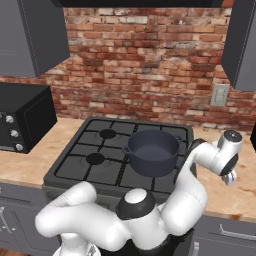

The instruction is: Turn on the burner for the pot on the stove. Wait thirty seconds for the pot to heat up. Then add the lime to the pot.

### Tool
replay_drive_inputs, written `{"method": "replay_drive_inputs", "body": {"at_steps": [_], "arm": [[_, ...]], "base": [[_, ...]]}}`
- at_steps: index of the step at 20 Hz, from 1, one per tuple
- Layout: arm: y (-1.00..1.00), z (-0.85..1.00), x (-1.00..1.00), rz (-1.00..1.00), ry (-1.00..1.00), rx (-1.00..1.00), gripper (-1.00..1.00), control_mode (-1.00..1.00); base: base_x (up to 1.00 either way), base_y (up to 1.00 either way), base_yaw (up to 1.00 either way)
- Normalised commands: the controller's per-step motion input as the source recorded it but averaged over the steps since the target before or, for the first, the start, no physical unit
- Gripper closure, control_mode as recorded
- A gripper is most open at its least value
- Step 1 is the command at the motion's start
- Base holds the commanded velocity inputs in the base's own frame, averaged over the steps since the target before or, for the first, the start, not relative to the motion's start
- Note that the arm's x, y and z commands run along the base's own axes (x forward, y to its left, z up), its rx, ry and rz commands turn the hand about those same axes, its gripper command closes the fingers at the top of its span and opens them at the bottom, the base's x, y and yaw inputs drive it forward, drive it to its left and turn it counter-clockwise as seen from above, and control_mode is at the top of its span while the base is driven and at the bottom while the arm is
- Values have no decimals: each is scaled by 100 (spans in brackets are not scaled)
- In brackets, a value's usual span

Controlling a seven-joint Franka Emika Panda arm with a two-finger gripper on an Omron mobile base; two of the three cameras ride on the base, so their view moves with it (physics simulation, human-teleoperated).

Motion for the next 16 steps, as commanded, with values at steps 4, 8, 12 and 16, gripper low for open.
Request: {"method": "replay_drive_inputs", "body": {"at_steps": [4, 8, 12, 16], "arm": [[-28, -27, 16, 0, 0, 6, -100, -100], [-16, -21, 23, 0, 0, 4, -100, -100], [-9, -17, 24, 0, 0, 2, -100, -100], [-6, -11, 33, 0, 0, 1, -100, -100]], "base": [[0, 0, 0], [0, 0, 0], [0, 0, 0], [0, 0, 0]]}}
